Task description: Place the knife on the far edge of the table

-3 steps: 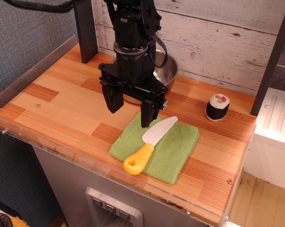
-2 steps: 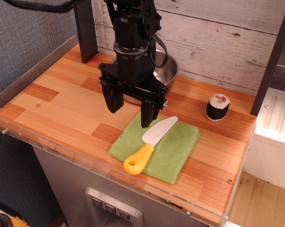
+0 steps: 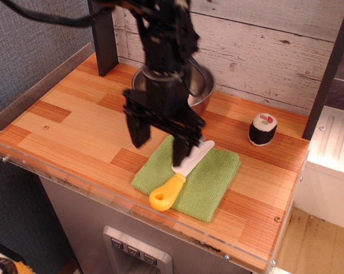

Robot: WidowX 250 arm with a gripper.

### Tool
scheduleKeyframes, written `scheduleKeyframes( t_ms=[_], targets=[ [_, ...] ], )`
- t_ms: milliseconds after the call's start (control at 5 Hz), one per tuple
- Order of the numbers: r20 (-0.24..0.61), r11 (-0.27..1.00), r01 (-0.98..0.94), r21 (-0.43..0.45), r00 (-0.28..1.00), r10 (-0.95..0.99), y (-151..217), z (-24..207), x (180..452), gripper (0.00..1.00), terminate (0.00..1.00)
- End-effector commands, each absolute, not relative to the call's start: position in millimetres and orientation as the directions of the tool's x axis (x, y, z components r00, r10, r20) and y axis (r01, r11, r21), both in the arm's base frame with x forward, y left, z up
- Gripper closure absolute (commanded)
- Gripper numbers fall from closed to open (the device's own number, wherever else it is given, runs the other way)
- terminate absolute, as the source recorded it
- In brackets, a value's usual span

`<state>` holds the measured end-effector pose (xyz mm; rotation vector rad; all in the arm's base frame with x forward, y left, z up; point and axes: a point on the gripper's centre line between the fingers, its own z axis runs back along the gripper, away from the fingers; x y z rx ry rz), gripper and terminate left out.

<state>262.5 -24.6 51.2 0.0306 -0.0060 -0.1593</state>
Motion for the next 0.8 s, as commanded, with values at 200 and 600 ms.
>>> scheduleKeyframes(
  t_ms=[200, 600],
  targets=[
    [0.021, 0.972, 0.218, 0.087, 0.975, -0.221, -48.9, 41.2, 252.2, 0.00, 0.00],
    [0.000, 0.976, 0.193, 0.103, 0.981, -0.194, -38.4, 32.3, 246.7, 0.00, 0.00]
  ],
)
